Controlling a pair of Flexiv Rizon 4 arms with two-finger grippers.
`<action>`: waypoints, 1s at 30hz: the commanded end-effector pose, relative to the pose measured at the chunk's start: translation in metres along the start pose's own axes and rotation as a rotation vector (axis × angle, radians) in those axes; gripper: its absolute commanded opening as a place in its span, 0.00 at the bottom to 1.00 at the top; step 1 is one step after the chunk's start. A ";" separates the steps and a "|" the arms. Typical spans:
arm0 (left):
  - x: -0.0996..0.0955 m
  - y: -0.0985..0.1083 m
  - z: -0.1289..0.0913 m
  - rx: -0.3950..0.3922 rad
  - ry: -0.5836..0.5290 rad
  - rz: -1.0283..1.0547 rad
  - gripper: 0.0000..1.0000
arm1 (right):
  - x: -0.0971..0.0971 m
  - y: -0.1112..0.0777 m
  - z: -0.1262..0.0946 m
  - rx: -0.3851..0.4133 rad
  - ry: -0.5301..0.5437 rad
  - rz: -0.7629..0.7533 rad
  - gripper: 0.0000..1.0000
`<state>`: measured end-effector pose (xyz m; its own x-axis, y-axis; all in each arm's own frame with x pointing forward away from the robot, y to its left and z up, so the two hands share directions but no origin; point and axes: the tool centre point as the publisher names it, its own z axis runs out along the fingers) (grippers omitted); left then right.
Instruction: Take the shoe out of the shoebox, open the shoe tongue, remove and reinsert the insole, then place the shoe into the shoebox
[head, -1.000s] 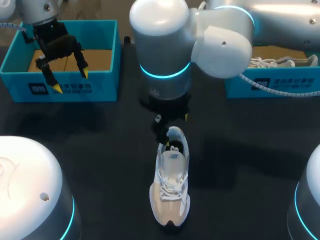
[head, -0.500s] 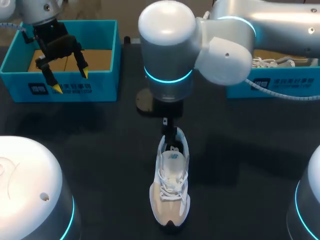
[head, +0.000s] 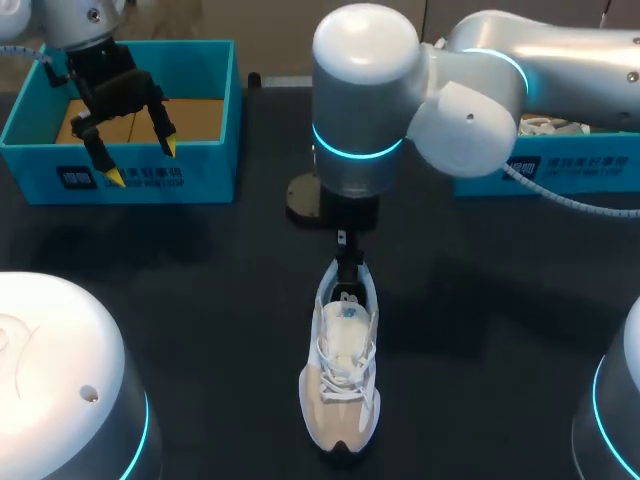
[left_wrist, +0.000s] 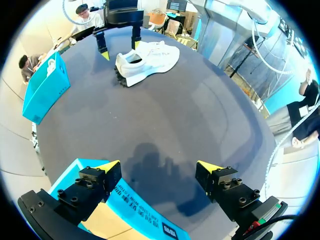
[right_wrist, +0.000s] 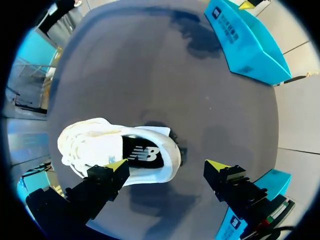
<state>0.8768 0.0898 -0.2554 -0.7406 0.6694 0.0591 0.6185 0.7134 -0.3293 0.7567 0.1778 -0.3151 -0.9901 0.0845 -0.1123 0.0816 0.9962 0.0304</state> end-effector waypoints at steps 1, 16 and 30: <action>0.000 0.000 0.000 -0.002 0.000 0.000 1.00 | -0.003 0.010 0.010 0.020 -0.012 -0.005 1.00; 0.000 0.000 0.000 -0.002 0.000 0.000 1.00 | -0.020 0.001 0.056 0.044 -0.030 0.015 1.00; 0.000 0.000 0.000 -0.002 0.000 0.000 1.00 | -0.023 -0.007 0.077 0.026 -0.013 0.036 0.63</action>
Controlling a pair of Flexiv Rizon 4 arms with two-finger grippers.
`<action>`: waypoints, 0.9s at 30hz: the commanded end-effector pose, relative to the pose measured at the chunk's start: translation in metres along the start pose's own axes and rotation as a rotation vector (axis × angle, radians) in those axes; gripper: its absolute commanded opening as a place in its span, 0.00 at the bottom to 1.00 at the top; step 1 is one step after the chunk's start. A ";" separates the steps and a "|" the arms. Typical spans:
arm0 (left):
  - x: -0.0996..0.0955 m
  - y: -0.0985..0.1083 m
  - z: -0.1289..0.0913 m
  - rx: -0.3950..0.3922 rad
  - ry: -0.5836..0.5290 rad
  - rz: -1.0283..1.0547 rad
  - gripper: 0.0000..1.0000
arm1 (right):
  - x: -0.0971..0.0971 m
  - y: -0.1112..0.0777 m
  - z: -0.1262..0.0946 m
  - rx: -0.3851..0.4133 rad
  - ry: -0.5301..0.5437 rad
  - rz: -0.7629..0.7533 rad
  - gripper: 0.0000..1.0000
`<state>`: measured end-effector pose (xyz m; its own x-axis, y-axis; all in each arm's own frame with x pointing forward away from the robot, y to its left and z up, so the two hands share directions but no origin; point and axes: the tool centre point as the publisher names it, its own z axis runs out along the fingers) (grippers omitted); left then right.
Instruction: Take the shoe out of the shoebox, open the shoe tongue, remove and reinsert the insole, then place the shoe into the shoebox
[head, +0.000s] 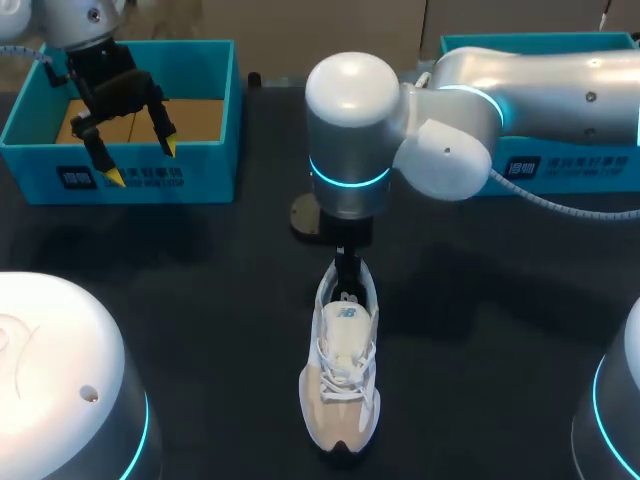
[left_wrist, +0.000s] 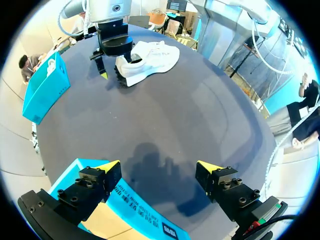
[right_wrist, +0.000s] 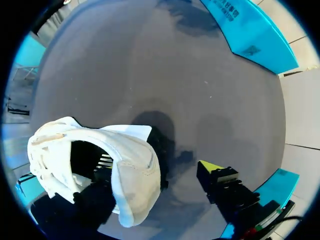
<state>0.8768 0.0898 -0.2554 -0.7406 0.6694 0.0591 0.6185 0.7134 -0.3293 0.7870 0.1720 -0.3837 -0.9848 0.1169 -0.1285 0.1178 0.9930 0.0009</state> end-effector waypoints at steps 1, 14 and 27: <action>0.000 0.000 0.000 -0.002 0.000 0.000 1.00 | 0.000 -0.002 0.006 -0.007 0.005 0.007 0.49; 0.000 0.000 0.000 -0.002 0.000 0.000 1.00 | 0.005 -0.001 0.000 0.022 -0.020 0.007 0.00; 0.000 0.000 0.000 -0.002 0.000 0.000 1.00 | -0.031 -0.025 -0.055 0.059 -0.101 -0.113 0.00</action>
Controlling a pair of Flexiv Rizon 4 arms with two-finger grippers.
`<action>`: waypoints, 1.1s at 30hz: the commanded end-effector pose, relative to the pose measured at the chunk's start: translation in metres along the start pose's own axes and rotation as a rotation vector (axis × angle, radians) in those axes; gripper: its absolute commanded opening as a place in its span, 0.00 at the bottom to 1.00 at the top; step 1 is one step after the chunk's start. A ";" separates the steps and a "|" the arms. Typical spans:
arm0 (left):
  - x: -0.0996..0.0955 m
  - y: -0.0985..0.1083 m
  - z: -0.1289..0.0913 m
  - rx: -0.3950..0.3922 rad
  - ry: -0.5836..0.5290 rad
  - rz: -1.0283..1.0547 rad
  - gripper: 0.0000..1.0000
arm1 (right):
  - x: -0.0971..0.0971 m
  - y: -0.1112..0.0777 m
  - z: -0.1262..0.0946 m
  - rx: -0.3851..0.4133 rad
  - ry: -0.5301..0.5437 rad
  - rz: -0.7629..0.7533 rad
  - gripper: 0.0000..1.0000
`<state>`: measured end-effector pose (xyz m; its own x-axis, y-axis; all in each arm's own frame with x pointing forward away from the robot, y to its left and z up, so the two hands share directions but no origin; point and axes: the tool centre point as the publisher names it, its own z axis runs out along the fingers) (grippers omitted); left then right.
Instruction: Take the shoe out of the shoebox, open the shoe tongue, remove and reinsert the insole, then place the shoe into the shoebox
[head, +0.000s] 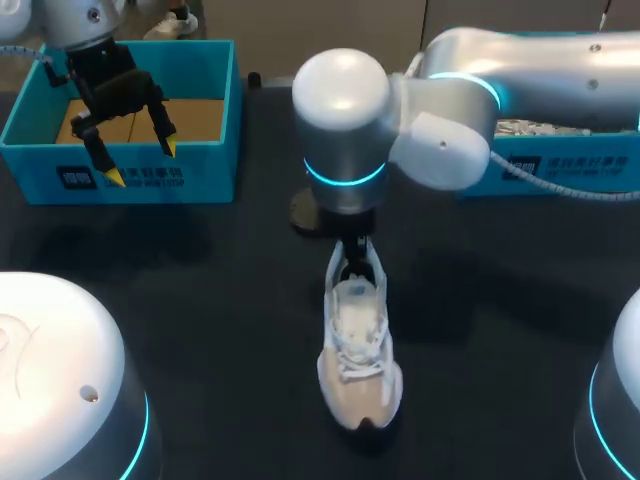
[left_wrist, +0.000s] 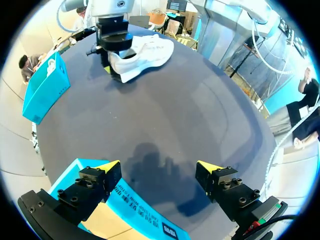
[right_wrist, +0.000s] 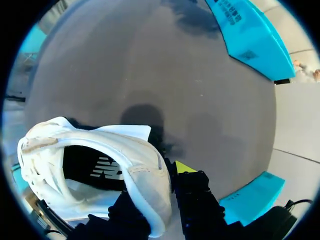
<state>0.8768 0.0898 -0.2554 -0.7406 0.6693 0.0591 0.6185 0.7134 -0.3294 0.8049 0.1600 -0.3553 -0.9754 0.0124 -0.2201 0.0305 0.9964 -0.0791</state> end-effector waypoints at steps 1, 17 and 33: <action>0.000 0.000 0.000 -0.002 0.000 0.000 1.00 | -0.014 -0.021 -0.033 -0.008 -0.011 -0.021 0.00; 0.000 0.000 0.000 -0.002 0.000 0.000 1.00 | -0.029 -0.032 -0.046 -0.023 -0.003 -0.049 0.00; 0.000 0.000 0.000 -0.002 0.000 0.000 1.00 | -0.080 -0.074 -0.086 0.140 -0.001 -0.100 0.00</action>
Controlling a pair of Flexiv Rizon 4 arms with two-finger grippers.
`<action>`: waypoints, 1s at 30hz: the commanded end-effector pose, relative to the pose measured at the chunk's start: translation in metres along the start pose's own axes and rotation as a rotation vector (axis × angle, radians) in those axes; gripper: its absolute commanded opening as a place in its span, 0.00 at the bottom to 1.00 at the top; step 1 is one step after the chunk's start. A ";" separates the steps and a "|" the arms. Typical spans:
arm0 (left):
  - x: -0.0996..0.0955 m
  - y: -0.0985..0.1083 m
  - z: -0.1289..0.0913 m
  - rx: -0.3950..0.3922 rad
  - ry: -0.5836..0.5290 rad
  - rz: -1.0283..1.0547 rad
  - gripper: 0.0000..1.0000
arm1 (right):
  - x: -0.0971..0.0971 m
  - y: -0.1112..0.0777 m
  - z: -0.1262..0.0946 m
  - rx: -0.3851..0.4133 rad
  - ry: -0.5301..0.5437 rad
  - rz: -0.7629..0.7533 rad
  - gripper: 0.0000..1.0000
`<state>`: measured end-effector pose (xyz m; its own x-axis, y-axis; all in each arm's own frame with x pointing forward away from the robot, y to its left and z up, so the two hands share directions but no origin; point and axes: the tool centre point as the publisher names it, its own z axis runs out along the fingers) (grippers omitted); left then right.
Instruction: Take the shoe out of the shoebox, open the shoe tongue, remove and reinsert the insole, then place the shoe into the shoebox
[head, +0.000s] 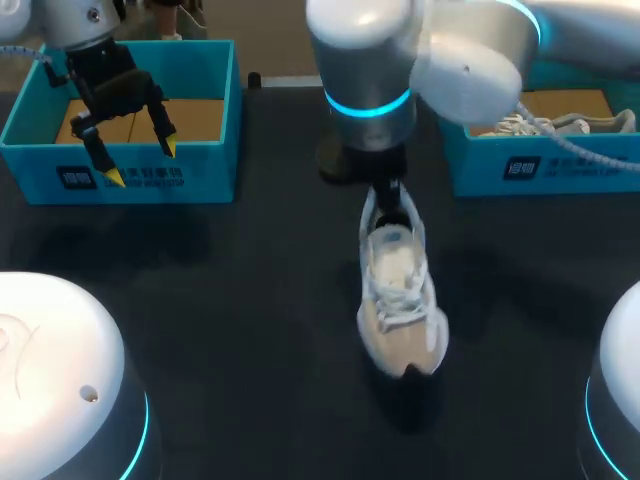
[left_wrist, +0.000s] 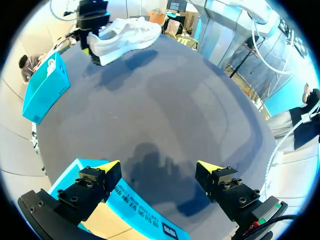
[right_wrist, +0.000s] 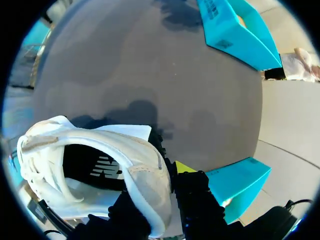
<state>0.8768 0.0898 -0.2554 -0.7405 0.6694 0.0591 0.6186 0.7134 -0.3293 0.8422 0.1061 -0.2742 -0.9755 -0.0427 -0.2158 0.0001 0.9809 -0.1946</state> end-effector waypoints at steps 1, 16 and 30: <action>0.000 0.000 0.000 -0.002 0.000 0.000 1.00 | -0.031 -0.026 -0.022 0.023 -0.026 -0.070 0.00; 0.000 0.000 0.000 -0.002 0.000 0.000 1.00 | -0.090 -0.119 -0.056 0.010 -0.178 -0.210 0.00; 0.000 0.000 0.000 -0.002 0.000 0.000 1.00 | -0.138 -0.180 -0.062 -0.002 -0.141 -0.249 0.00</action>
<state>0.8769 0.0899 -0.2554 -0.7407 0.6692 0.0591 0.6184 0.7135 -0.3294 0.9386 -0.0241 -0.1709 -0.8964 -0.3060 -0.3206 -0.2069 0.9287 -0.3078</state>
